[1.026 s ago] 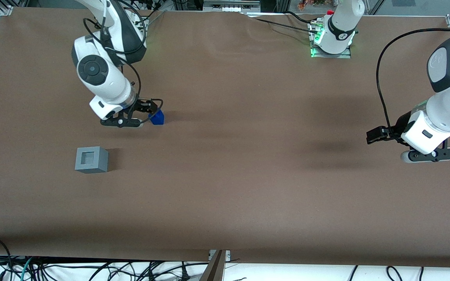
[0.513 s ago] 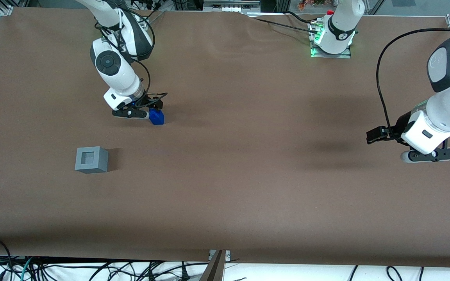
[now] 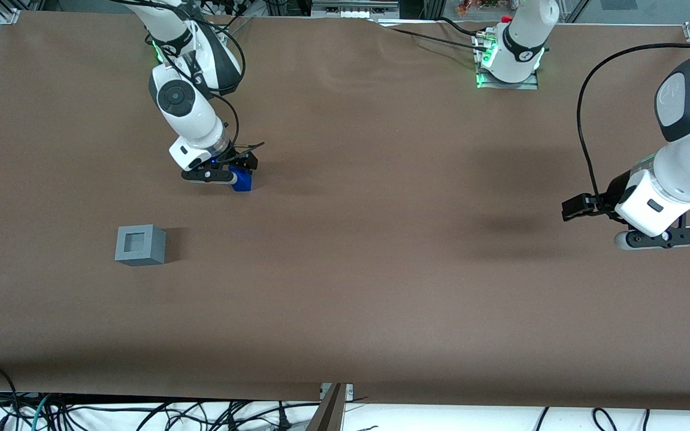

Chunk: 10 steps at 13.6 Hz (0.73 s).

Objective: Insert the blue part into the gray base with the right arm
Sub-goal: 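Close the right gripper on the blue part and lift it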

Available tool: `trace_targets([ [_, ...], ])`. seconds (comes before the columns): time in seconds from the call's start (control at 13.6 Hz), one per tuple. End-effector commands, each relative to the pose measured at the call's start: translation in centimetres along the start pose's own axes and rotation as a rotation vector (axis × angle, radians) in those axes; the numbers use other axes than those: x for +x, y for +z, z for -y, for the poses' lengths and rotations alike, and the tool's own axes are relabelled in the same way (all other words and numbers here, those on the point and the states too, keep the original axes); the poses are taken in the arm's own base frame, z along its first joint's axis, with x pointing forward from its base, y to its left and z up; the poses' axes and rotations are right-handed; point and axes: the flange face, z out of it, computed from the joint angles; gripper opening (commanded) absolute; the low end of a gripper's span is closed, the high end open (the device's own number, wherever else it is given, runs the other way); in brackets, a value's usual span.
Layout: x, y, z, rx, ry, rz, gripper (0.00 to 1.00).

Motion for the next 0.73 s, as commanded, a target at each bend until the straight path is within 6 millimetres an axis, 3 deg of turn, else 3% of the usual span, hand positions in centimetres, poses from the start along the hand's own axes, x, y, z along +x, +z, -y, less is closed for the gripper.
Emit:
trace_targets([
  [0.0, -0.2, 1.5, 0.0, 0.013, 0.0, -0.009, 0.98],
  [0.15, 0.0, 2.5, 0.0, 0.021, 0.001, -0.017, 0.96],
  [0.22, -0.1, 2.6, 0.1, 0.021, -0.004, -0.017, 0.82],
  [0.29, 0.0, 2.4, 0.1, 0.022, -0.004, -0.02, 0.59],
  [0.37, 0.0, 2.3, 0.1, 0.024, -0.004, -0.022, 0.29],
  [0.44, 0.2, 2.1, 0.2, 0.025, -0.007, -0.027, 0.18],
  [0.51, 0.2, 2.0, 0.2, 0.022, -0.02, -0.029, 0.12],
  [0.66, 0.7, 0.8, 0.3, 0.026, -0.043, -0.045, 0.11],
])
